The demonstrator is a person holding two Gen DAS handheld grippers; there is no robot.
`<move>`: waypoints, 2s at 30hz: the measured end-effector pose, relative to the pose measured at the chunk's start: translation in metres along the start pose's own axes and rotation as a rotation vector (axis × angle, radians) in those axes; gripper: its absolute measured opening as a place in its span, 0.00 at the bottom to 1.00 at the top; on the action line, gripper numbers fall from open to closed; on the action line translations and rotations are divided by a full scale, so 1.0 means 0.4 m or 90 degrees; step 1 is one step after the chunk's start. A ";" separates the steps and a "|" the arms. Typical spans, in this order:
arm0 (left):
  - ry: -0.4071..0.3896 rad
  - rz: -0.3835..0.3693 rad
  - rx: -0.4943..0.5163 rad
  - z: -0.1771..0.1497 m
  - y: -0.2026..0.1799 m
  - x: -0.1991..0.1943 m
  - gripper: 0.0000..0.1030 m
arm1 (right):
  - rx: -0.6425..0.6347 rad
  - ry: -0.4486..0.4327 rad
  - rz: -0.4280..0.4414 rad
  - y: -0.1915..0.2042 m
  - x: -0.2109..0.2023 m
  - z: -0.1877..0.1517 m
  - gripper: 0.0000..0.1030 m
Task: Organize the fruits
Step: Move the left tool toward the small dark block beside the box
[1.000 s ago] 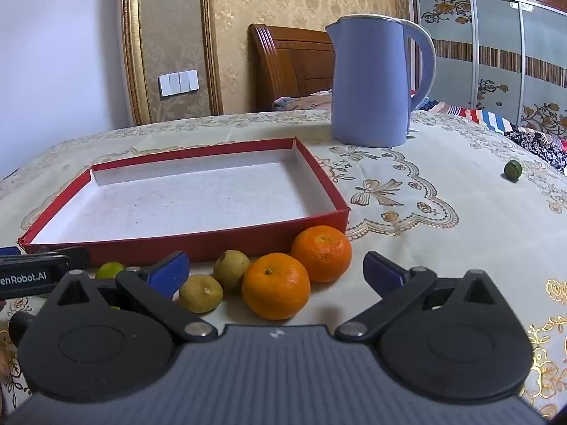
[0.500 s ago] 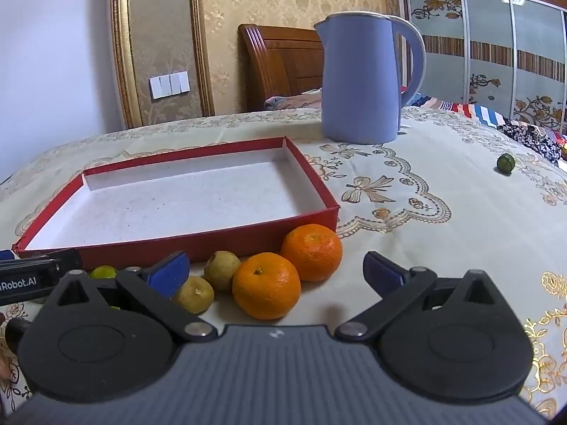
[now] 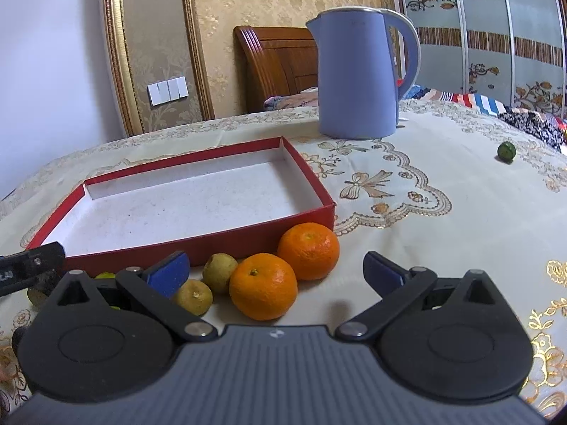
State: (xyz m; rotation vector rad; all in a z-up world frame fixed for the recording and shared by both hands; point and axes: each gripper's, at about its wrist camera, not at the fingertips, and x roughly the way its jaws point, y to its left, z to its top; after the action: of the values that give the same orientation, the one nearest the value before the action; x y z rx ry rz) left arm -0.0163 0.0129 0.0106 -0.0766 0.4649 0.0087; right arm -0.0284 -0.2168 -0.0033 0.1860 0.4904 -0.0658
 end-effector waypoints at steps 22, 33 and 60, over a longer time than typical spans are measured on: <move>0.110 -0.020 0.030 -0.080 -0.042 -0.083 1.00 | 0.055 -0.007 0.009 -0.036 0.000 0.000 1.00; 0.117 0.010 0.048 -0.087 -0.052 -0.072 1.00 | 0.057 0.000 0.006 -0.038 0.003 0.000 1.00; 0.120 0.005 0.072 -0.095 -0.053 -0.066 1.00 | 0.065 0.017 0.009 -0.044 0.013 -0.001 1.00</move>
State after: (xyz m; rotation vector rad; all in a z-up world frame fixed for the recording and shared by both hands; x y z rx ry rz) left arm -0.0564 -0.0109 -0.0100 0.0364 0.6528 -0.0177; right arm -0.0260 -0.2340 -0.0088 0.2903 0.5132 -0.0752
